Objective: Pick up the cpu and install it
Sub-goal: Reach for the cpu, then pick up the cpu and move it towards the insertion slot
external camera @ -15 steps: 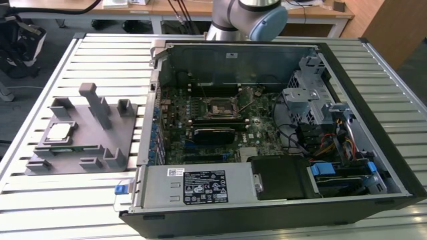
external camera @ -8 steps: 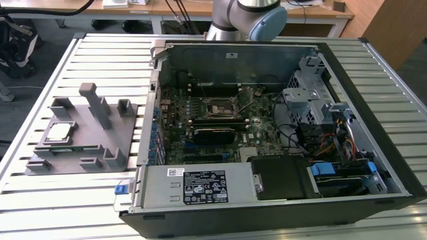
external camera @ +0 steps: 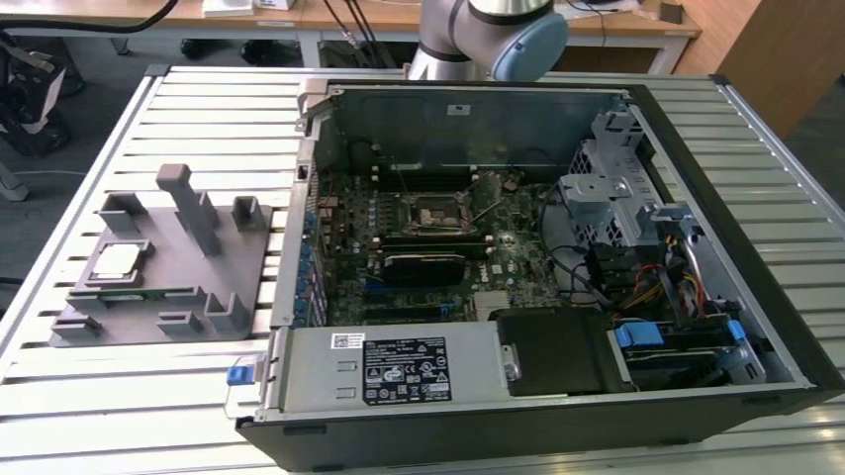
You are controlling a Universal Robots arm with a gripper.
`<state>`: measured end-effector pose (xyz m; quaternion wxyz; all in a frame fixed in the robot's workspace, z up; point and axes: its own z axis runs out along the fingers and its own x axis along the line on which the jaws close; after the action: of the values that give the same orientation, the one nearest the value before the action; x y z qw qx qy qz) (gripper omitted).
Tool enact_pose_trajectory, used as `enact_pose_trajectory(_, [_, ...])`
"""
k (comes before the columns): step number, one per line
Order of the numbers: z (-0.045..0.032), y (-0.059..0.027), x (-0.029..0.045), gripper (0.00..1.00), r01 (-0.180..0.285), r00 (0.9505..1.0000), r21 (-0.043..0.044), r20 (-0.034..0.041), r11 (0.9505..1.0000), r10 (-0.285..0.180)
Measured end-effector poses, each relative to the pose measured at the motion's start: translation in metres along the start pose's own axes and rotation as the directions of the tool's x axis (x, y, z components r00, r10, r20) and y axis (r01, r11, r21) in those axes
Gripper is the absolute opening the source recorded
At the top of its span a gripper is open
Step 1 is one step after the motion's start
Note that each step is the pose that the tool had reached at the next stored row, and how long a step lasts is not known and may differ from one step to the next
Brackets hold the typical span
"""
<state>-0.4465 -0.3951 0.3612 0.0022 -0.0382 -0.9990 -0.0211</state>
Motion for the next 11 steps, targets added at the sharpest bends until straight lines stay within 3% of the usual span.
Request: enact_pose_trajectory(11, [0.0019, -0.0005, 0.0056, 0.11, 0.000, 1.0000, 0.0003, -0.0034, 1.0000, 0.000])
